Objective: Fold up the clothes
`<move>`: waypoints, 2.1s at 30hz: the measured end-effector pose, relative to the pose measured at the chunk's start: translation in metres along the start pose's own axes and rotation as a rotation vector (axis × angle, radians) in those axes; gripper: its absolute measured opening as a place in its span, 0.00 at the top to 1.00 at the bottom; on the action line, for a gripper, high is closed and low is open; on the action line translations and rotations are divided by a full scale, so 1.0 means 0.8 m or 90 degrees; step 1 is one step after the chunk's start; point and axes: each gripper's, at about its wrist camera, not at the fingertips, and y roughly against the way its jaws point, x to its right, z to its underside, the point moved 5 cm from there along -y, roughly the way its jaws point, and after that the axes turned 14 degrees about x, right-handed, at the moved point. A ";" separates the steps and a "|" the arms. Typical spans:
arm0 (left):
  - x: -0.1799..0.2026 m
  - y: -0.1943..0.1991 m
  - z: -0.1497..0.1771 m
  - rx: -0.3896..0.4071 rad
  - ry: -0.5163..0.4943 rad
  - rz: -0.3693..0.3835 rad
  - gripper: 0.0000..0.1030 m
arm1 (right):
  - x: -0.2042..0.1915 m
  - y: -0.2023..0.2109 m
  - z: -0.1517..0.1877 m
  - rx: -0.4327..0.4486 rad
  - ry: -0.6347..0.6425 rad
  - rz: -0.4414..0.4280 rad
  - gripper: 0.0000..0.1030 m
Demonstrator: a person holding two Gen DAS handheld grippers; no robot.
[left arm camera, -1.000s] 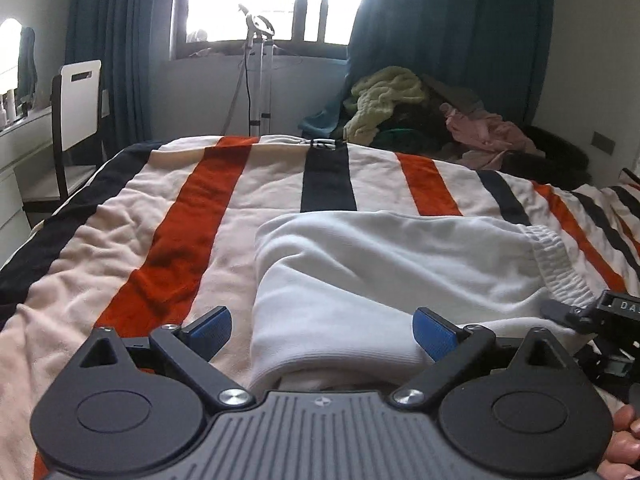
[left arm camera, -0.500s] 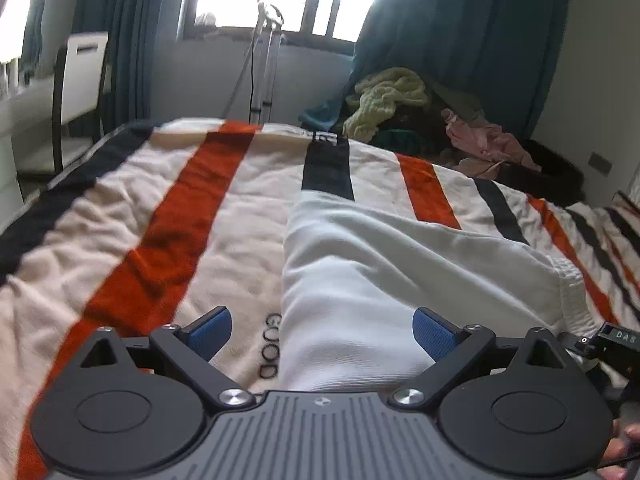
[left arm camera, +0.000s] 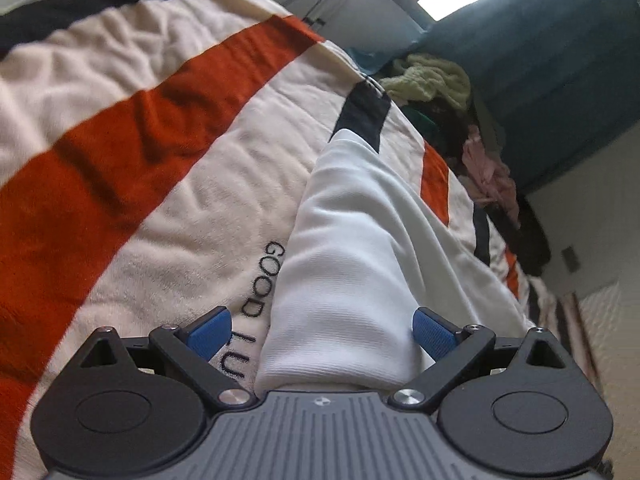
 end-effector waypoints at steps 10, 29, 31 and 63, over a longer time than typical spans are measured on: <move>0.005 -0.028 0.013 -0.042 0.025 0.054 0.07 | 0.001 -0.007 0.010 -0.018 0.018 -0.010 0.18; 0.041 0.007 -0.027 0.025 0.081 0.171 0.64 | -0.092 0.033 -0.010 0.051 0.136 -0.096 0.71; 0.066 0.014 -0.040 0.035 0.070 0.185 0.64 | -0.112 0.040 -0.029 0.071 0.127 -0.130 0.71; 0.434 -0.422 0.053 -0.028 -0.102 0.330 0.64 | 0.030 -0.122 -0.357 0.353 0.087 -0.041 0.71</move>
